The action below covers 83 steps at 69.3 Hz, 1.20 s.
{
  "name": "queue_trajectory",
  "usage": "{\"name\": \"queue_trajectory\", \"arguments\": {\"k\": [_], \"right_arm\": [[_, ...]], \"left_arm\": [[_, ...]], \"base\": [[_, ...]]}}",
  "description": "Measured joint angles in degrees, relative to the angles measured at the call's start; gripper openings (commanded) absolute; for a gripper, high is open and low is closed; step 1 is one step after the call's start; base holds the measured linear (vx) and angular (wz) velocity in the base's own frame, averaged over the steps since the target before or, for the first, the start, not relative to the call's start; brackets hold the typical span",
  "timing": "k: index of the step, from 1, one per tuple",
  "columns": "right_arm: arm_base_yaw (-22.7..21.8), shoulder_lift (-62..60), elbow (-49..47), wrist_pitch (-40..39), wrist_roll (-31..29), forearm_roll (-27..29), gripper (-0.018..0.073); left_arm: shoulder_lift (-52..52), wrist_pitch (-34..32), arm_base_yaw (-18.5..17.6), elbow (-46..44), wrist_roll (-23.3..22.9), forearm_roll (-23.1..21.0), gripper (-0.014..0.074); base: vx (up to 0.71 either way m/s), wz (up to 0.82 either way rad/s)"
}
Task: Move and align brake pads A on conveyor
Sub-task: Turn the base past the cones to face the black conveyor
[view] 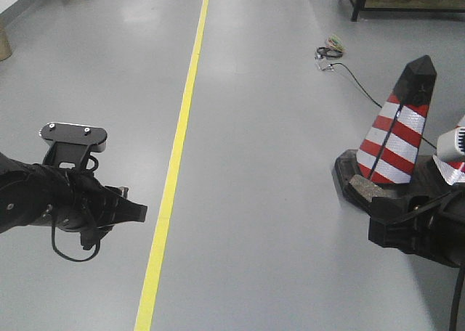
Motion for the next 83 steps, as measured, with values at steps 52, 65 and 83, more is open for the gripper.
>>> {"name": "queue_trajectory", "arguments": {"k": [52,65,83], "right_arm": [[0.00,0.00,0.00,0.06,0.00,0.00,0.0067],[0.00,0.00,0.00,0.11,0.00,0.00,0.0067],[0.00,0.00,0.00,0.24,0.00,0.00,0.0067]], "left_arm": [[0.00,0.00,0.00,0.00,0.00,0.00,0.0020],[0.00,0.00,0.00,0.00,0.00,0.00,0.0020],[0.00,0.00,0.00,0.00,0.00,0.00,0.0020]], "base": [[0.46,0.01],[0.44,-0.06],[0.43,-0.10]]}}
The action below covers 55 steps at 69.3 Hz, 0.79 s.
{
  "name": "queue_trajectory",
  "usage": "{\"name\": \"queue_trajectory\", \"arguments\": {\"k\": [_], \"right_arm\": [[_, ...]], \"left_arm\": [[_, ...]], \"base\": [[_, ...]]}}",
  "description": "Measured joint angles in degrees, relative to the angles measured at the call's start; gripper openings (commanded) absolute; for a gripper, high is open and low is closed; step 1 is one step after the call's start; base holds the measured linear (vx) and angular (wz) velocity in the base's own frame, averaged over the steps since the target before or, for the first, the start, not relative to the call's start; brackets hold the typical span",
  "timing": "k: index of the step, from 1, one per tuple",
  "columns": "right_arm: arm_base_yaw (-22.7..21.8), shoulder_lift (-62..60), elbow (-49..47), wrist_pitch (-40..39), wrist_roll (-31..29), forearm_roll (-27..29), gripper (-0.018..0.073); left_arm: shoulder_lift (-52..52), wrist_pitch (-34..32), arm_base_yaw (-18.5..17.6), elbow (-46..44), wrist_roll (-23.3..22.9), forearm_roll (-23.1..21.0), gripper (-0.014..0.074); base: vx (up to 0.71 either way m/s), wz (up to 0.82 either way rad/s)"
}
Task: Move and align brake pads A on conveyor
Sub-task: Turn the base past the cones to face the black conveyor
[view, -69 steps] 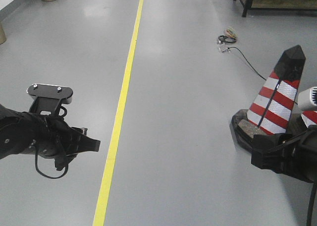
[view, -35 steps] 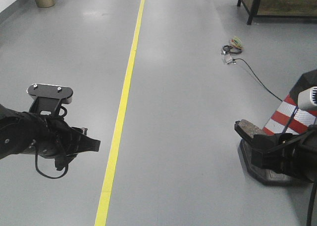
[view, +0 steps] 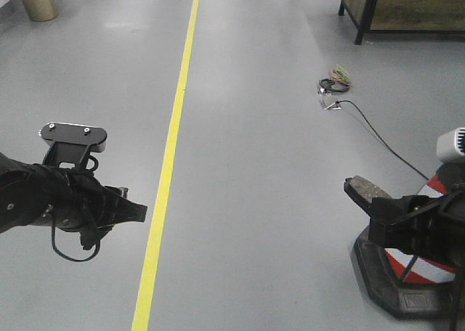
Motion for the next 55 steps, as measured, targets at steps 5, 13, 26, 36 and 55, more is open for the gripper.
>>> {"name": "queue_trajectory", "arguments": {"k": [5,13,26,36,55], "right_arm": [[0.00,0.00,0.00,0.00,0.00,0.00,0.0067],[0.00,0.00,0.00,0.00,0.00,0.00,0.0067],[0.00,0.00,0.00,0.00,0.00,0.00,0.0067],[0.00,0.00,0.00,0.00,0.00,0.00,0.0067],[0.00,0.00,0.00,0.00,0.00,0.00,0.0067]], "left_arm": [[0.00,0.00,0.00,0.00,0.00,0.00,0.0020],[0.00,0.00,0.00,0.00,0.00,0.00,0.0020],[0.00,0.00,0.00,0.00,0.00,0.00,0.0020],[0.00,0.00,0.00,0.00,0.00,0.00,0.0020],[0.00,0.07,0.00,0.00,0.00,0.10,0.0020]], "base": [[0.41,-0.11],[0.40,-0.11],[0.37,-0.10],[0.34,-0.14],[0.30,-0.34]]}}
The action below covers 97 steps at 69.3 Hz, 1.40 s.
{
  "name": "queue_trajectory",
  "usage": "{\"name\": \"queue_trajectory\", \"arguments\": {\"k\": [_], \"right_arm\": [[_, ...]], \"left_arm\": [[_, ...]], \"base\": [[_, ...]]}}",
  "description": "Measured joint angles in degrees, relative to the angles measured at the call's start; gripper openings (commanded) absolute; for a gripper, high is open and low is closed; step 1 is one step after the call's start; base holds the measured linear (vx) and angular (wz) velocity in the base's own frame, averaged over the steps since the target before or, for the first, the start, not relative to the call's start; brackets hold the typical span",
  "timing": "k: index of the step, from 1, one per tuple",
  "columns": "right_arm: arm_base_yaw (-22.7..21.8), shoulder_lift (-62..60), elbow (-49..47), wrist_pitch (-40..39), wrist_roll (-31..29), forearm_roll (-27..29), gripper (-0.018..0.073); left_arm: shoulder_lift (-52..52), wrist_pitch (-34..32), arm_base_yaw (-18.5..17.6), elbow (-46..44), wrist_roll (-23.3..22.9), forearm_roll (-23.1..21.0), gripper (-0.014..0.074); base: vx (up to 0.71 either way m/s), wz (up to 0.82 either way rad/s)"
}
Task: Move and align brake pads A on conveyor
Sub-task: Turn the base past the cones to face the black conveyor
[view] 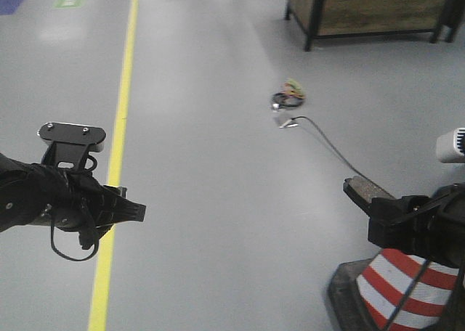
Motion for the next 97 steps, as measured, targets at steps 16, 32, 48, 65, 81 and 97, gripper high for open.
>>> {"name": "queue_trajectory", "arguments": {"k": [16,32,48,65,81,97], "right_arm": [[0.00,0.00,0.00,0.00,0.00,0.00,0.0067],[0.00,0.00,0.00,0.11,0.00,0.00,0.0067],[0.00,0.00,0.00,0.21,0.00,0.00,0.0067],[0.00,0.00,0.00,0.21,0.00,0.00,0.0067],[0.00,0.00,0.00,0.21,0.00,0.00,0.0067],[0.00,0.00,0.00,0.25,0.00,0.00,0.0067]], "left_arm": [[0.00,0.00,0.00,0.00,0.00,0.00,0.0020],[0.00,-0.05,0.00,0.00,0.00,-0.05,0.0020],[0.00,-0.05,0.00,0.00,0.00,-0.05,0.0020],[0.00,-0.05,0.00,0.00,0.00,-0.05,0.0020],[0.00,-0.05,0.00,0.00,0.00,-0.05,0.0020],[0.00,-0.05,0.00,0.00,0.00,-0.05,0.0020]], "base": [[0.24,-0.66],[0.21,-0.79],[0.20,-0.74],[0.18,-0.69],[0.17,-0.67],[0.18,-0.68]]}}
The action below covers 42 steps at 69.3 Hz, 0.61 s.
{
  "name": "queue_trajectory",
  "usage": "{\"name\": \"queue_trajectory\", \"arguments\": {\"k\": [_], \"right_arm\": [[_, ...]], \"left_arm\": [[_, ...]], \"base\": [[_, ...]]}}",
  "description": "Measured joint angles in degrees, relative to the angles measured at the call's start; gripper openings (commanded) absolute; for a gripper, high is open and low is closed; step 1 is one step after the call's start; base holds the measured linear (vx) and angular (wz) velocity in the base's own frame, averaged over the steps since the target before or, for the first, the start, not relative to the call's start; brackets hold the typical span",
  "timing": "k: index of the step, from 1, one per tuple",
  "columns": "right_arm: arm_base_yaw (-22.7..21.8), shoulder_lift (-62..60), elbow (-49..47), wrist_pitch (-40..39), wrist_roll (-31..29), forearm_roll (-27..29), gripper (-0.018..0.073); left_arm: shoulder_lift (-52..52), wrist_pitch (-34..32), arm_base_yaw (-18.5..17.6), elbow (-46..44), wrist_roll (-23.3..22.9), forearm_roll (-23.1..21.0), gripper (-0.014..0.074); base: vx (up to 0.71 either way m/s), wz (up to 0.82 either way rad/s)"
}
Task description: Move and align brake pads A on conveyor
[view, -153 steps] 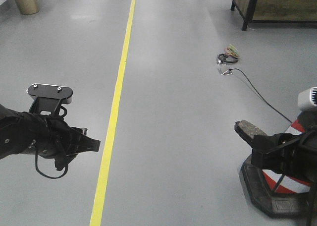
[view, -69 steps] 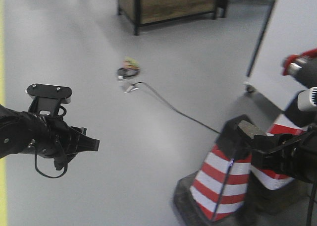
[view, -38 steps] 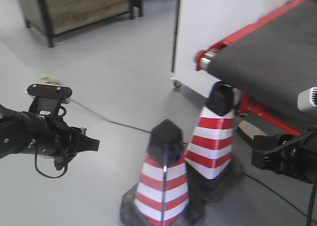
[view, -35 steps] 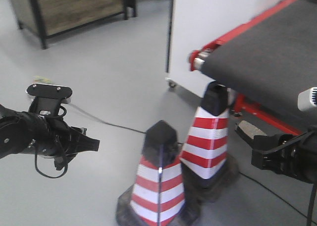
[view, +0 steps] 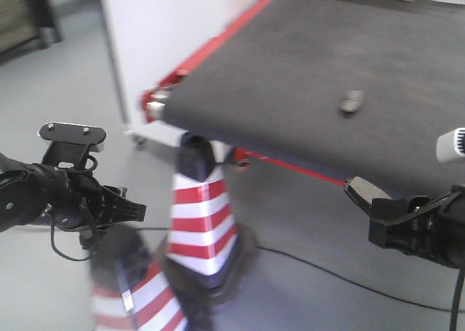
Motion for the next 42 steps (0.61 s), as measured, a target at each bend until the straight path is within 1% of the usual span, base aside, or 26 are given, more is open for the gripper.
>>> {"name": "queue_trajectory", "arguments": {"k": [24,42], "right_arm": [[0.00,0.00,0.00,0.37,0.00,0.00,0.0067],[0.00,0.00,0.00,0.42,0.00,0.00,0.0067]], "left_arm": [[0.00,-0.12,0.00,0.00,0.00,0.00,0.0020],[0.00,-0.18,0.00,0.00,0.00,0.00,0.0020]], "base": [[0.17,-0.64],[0.17,-0.40]]}}
